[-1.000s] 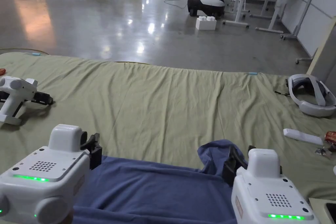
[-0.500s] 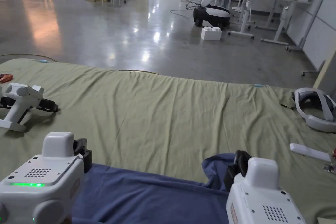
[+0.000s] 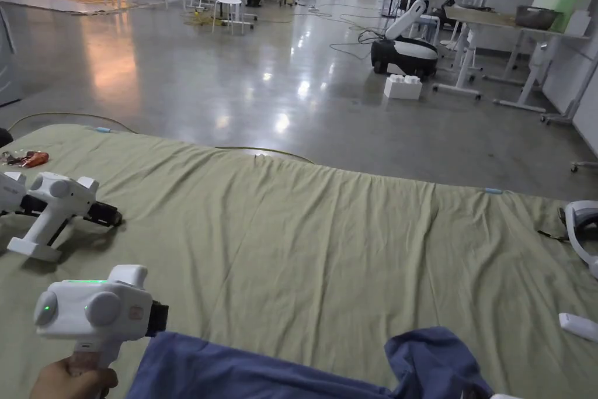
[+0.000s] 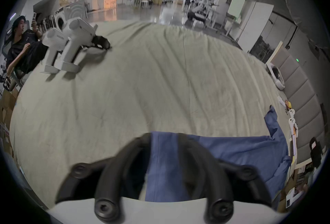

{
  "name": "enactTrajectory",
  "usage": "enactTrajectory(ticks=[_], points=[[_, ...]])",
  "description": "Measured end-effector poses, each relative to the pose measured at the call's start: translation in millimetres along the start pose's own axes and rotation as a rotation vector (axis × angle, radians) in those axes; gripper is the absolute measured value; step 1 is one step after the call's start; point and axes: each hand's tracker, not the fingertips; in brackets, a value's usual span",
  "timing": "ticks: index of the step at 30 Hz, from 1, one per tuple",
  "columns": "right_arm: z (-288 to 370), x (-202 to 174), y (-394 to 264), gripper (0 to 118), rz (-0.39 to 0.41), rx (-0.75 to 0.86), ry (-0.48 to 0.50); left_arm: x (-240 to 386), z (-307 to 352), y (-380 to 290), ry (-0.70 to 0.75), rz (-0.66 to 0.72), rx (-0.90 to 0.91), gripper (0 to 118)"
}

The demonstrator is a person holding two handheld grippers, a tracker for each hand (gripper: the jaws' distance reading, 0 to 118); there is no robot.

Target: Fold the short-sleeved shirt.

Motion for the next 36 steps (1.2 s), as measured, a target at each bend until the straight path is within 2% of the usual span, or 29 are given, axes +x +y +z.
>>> enactTrajectory(ticks=[1, 2, 4, 8, 10, 11, 12, 14, 17, 19, 21, 22, 26, 27, 31, 33, 34, 35, 36], points=[[-2.5, 2.7, -2.6, 9, 0.001, -0.016, -0.006, 0.3, -8.1, 1.5, -0.016, 0.009, -0.025, 53], [-5.1, 5.1, -5.0, 9, 0.002, -0.028, -0.011, 0.5, -15.6, 2.9, -0.021, 0.018, -0.048, 57], [-9.9, 10.8, -10.3, 9, 0.008, -0.060, -0.022, 0.6, -35.1, 5.1, 0.038, 0.024, -0.110, 57], [-17.1, 23.0, -22.5, 9, 0.020, -0.114, -0.047, 1.8, -60.0, -2.2, 0.020, 0.029, -0.183, 57], [-21.9, 30.5, -29.0, 9, 0.019, -0.148, -0.053, 13.4, -57.1, -8.2, 0.066, -0.020, -0.146, 55], [-25.3, 33.9, -31.4, 9, 0.018, -0.169, -0.057, 19.9, -53.9, -10.2, 0.081, -0.049, -0.129, 49], [-29.4, 37.6, -33.4, 9, 0.018, -0.187, -0.062, 13.8, -59.2, -9.1, 0.092, -0.081, -0.119, 31], [-40.6, 46.2, -35.5, 9, 0.011, -0.233, -0.074, 22.9, -56.1, -14.0, 0.107, -0.140, -0.084, 14], [-69.3, 60.8, -32.2, 13, 0.023, -0.320, -0.119, 11.8, -73.2, -13.2, 0.085, -0.151, -0.098, 9], [-92.8, 72.6, -26.4, 36, 0.037, -0.385, -0.119, 8.5, -64.1, -12.1, 0.073, -0.100, -0.072, 7], [-116.2, 87.5, -20.3, 70, 0.030, -0.433, -0.087, 10.6, -49.6, -13.1, 0.053, -0.066, -0.045, 7], [-129.2, 94.0, -17.6, 74, 0.035, -0.460, -0.078, 9.8, -44.1, -12.1, 0.040, -0.065, -0.025, 7], [-178.9, 117.5, -13.6, 74, 0.050, -0.560, -0.087, 15.3, -10.2, -12.4, 0.033, -0.079, 0.040, 7], [-191.4, 121.2, -14.5, 74, 0.063, -0.596, -0.078, 14.6, -5.2, -12.8, 0.017, -0.069, 0.044, 7], [-225.7, 133.1, -22.0, 69, 0.008, -0.732, 0.006, 18.9, 9.5, -17.2, 0.018, -0.073, 0.062, 7], [-227.2, 133.4, -24.1, 65, 0.026, -0.716, -0.008, 18.4, 6.7, -20.7, 0.022, -0.082, 0.062, 7], [-225.3, 133.0, -22.3, 54, 0.042, -0.706, 0.003, 18.5, 6.3, -22.9, 0.023, -0.089, 0.060, 7], [-224.7, 133.3, -20.7, 37, 0.055, -0.703, 0.013, 18.6, 6.1, -24.7, 0.026, -0.095, 0.058, 7], [-222.8, 133.3, -17.9, 9, 0.062, -0.695, 0.026, 20.5, 5.7, -28.2, 0.030, -0.098, 0.059, 7]])
